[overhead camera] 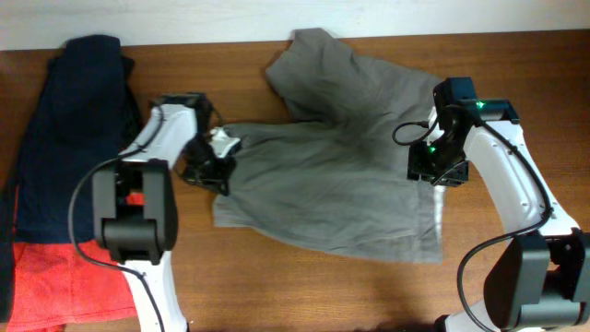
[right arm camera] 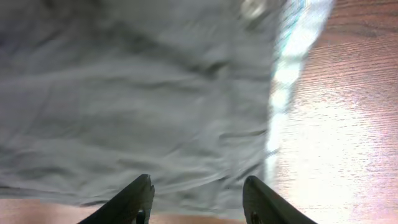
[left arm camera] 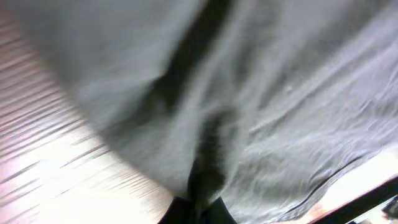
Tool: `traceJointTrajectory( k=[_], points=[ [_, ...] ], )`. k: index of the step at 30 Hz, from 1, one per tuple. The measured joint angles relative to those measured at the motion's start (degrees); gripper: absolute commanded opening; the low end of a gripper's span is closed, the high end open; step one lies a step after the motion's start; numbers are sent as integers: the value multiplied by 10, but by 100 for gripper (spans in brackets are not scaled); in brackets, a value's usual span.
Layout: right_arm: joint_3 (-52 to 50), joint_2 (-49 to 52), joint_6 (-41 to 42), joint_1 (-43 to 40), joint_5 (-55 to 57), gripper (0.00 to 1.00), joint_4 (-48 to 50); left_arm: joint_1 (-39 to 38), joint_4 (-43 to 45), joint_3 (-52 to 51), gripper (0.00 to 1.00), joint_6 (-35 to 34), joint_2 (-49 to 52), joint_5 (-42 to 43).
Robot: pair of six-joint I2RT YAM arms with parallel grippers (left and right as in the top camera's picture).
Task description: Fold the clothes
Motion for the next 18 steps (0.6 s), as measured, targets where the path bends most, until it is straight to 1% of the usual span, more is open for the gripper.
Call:
traceJointTrajectory(
  k=[4,6,7,8,11,15,16,17,18],
  points=[
    [0,0,1,0,0,52,1,40,-4,0,1,-11,0,-6],
    [0,0,1,0,0,52,11,49,-4,0,15,-15,0,-9],
    [0,0,1,0,-1,52,21,50,-4,0,21,-17,0,-9],
    [0,0,1,0,-3,52,38,50,-4,0,24,-19,0,-11],
    [0,0,1,0,-6,51,72,50,-5,-1,26,-21,-5,-13],
    [0,0,1,0,-7,51,78,50,-5,-1,29,-21,-30,-14],
    [0,0,1,0,-7,51,82,50,-4,-1,34,-21,-41,-14],
    [0,0,1,0,-7,51,87,50,-2,-1,36,-21,-53,-13],
    [-1,0,1,0,-8,51,100,50,4,-1,42,-23,-70,-13]
  ],
)
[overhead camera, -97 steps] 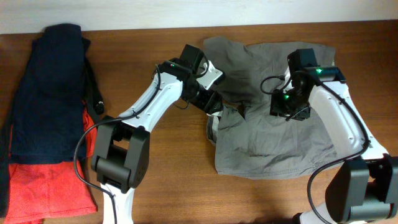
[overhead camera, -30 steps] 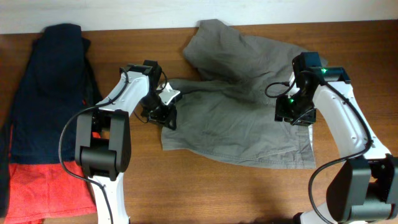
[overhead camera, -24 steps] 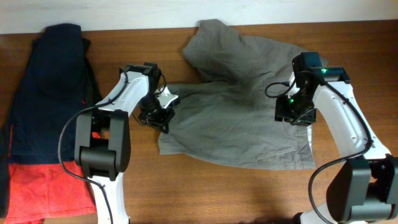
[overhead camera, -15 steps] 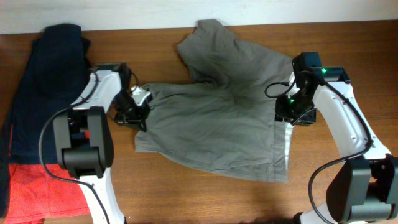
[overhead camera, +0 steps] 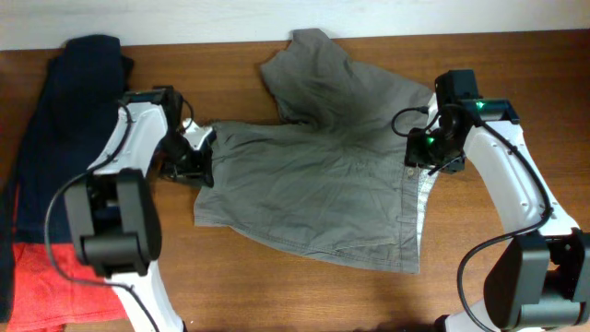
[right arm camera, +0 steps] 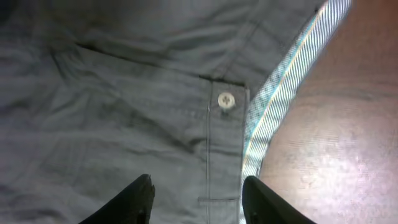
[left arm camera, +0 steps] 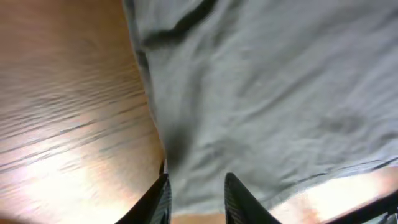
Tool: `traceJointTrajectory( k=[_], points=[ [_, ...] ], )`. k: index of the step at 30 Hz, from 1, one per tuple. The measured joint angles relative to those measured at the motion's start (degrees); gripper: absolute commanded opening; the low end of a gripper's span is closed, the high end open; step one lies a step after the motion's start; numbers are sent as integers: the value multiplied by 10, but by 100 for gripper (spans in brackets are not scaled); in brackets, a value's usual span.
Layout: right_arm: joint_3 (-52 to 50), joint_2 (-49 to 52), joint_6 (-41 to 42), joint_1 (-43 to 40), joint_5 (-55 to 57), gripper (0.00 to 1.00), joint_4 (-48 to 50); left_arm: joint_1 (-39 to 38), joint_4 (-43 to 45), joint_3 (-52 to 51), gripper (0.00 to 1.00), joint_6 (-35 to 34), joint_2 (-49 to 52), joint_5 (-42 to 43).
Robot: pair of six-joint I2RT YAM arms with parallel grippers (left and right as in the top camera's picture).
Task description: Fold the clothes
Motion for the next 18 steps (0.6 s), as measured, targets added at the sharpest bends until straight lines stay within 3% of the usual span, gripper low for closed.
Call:
traceJointTrajectory(
  k=[2,3,8,18],
  points=[
    [0,0,0,0,-9,50,34,0,18,0,48,-1,-42,2],
    [-2,0,-1,0,-23,44,66,0,28,1,48,-2,-67,4],
    [-2,36,-4,12,-77,4,220,0,80,4,49,-5,-170,15],
    [-3,226,46,133,-104,4,459,0,117,7,49,-14,-198,17]
  ],
)
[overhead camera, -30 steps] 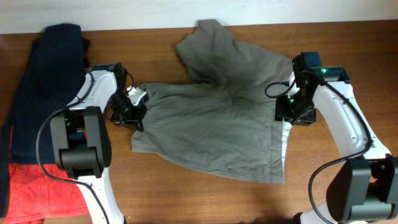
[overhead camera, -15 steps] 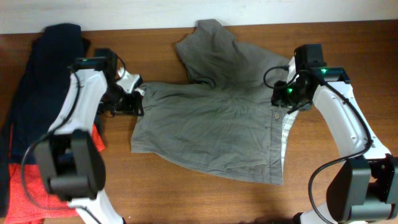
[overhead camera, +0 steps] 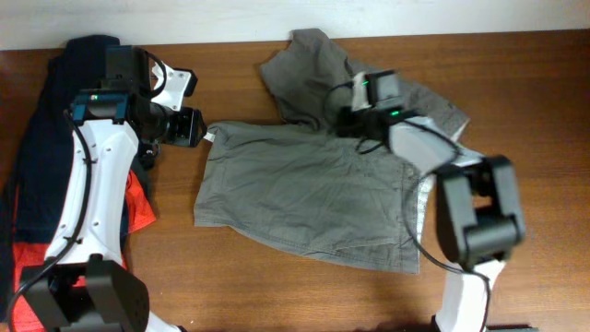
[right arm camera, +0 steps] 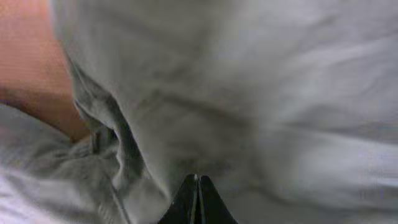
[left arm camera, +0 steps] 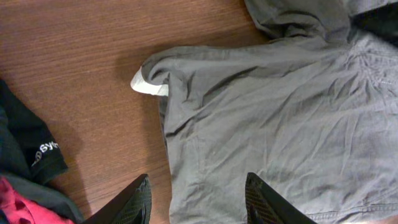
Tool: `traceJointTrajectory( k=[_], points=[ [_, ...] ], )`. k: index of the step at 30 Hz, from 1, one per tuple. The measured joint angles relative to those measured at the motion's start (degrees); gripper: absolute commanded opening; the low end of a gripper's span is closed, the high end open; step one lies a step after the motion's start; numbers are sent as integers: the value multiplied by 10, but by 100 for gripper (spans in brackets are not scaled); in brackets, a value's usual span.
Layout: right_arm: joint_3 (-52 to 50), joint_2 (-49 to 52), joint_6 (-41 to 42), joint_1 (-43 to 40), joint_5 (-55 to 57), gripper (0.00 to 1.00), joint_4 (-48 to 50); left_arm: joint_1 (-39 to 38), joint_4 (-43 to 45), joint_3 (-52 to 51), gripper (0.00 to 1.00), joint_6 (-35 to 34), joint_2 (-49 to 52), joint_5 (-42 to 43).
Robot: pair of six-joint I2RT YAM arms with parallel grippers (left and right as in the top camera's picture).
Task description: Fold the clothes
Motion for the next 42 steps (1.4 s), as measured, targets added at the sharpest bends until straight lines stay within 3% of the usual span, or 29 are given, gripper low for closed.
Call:
traceJointTrajectory(
  k=[6,11,18,25,30,34,38,40,42],
  points=[
    [1,40,28,22,-4,4,26,0,2,0,49,-2,0,-3],
    [16,42,22,21,-19,4,-14,0,5,0,49,-11,0,-31],
    [74,44,-74,21,-46,7,-202,0,23,0,49,-19,0,-54],
    [96,45,-180,35,-33,9,-329,0,32,0,49,-19,0,-59],
    [104,45,-198,43,-19,12,-370,0,32,0,49,-19,0,-59],
    [153,53,-195,38,-5,16,-471,0,32,0,49,-21,0,-59],
    [299,53,-187,21,5,26,-593,0,31,0,49,-25,-1,-59],
    [380,38,-178,13,9,36,-646,0,31,0,60,-25,-9,-59],
    [431,17,-167,9,16,79,-695,0,30,0,70,-30,-26,-59]
  ],
)
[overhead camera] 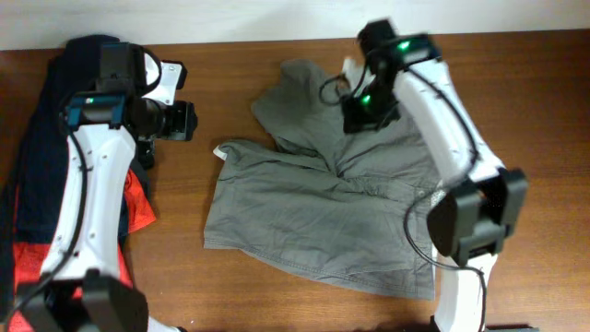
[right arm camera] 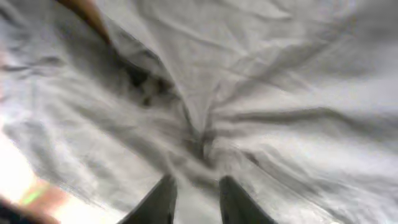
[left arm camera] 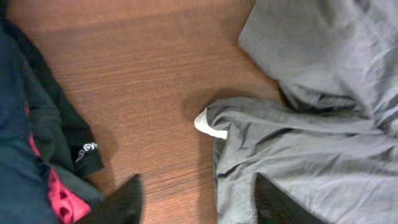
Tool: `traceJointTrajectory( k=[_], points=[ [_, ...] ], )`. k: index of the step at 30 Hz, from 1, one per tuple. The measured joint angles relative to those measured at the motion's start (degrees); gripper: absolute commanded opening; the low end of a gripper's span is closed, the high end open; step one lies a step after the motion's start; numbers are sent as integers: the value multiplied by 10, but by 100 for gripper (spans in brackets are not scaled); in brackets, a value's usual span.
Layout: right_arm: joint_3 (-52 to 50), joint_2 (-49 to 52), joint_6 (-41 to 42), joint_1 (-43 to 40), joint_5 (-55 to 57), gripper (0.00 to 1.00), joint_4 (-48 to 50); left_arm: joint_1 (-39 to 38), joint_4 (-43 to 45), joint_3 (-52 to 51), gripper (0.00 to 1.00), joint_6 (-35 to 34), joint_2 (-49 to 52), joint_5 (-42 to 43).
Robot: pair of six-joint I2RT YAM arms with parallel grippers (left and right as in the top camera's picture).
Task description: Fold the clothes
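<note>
A crumpled grey garment lies on the wooden table, its upper part bunched toward the back. A white tag shows at its left corner. My left gripper hangs open above bare wood left of that corner, and in the left wrist view the left gripper holds nothing. Over the bunched upper part, my right gripper stands with its fingers apart. The right wrist view is blurred: the right gripper is close above the grey folds.
A dark navy garment lies along the left side, with a red cloth under and below it. The table's back edge meets a white wall just behind the grey garment.
My right gripper was shut on the grey garment's upper fold and is now open just above it. The garment lies a little further right and toward the front. The left gripper stays open at the upper left.
First my left gripper was shut on the garment's left edge, the right open over its right edge. Then the garment lay further left with both grippers open. The left arm then stood back at the upper left while the right was shut on the upper fold, now released.
</note>
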Motion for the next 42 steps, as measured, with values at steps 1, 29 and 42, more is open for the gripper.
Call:
traceJointTrajectory(
  k=[1,29,42],
  points=[
    [35,-15,14,-2,11,86,-37,0,-5,0,73,-4,-15,0],
    [-476,-573,389,-2,225,99,-129,-37,-141,-119,92,-139,-86,-50],
    [-692,-568,406,-2,133,99,42,-92,63,-396,92,-146,-88,-1]
  ],
)
